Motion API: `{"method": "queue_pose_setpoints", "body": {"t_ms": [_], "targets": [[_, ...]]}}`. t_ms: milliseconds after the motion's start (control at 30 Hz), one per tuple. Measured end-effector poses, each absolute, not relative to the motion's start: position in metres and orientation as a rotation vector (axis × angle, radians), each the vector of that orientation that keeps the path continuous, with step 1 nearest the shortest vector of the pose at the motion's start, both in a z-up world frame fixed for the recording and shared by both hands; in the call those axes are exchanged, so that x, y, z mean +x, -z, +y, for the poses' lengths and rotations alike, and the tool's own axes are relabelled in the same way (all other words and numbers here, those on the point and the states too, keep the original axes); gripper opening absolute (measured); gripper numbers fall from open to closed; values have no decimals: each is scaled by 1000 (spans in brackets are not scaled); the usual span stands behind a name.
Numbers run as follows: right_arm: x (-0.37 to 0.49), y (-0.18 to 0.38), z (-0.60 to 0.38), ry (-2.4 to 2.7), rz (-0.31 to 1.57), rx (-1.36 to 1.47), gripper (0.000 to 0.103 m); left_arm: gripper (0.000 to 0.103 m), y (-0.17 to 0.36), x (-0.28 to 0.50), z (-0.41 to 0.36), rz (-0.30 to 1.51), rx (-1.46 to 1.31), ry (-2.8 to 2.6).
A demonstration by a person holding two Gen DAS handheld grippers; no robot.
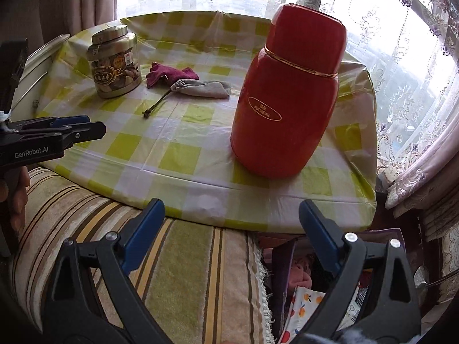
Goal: Organize soft objects
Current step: 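Move both open tools back over the table toward the glove and grey pouch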
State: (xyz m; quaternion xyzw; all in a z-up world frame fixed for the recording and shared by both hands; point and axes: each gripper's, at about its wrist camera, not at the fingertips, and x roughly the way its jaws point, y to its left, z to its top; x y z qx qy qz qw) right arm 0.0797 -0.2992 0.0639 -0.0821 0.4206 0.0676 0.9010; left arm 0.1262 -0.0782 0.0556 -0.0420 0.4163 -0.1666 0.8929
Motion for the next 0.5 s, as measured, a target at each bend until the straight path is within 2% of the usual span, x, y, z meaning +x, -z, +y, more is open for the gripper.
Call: {"method": "queue_pose_setpoints", "body": {"t_ms": [367,500], "targets": [[146,-61,-243,-231,844,-185,96,53,-72,191,-50,806,-78,218],[177,-59,-225,-260,843,-193,96,60,-77,224,-51,779,-39,183]]}}
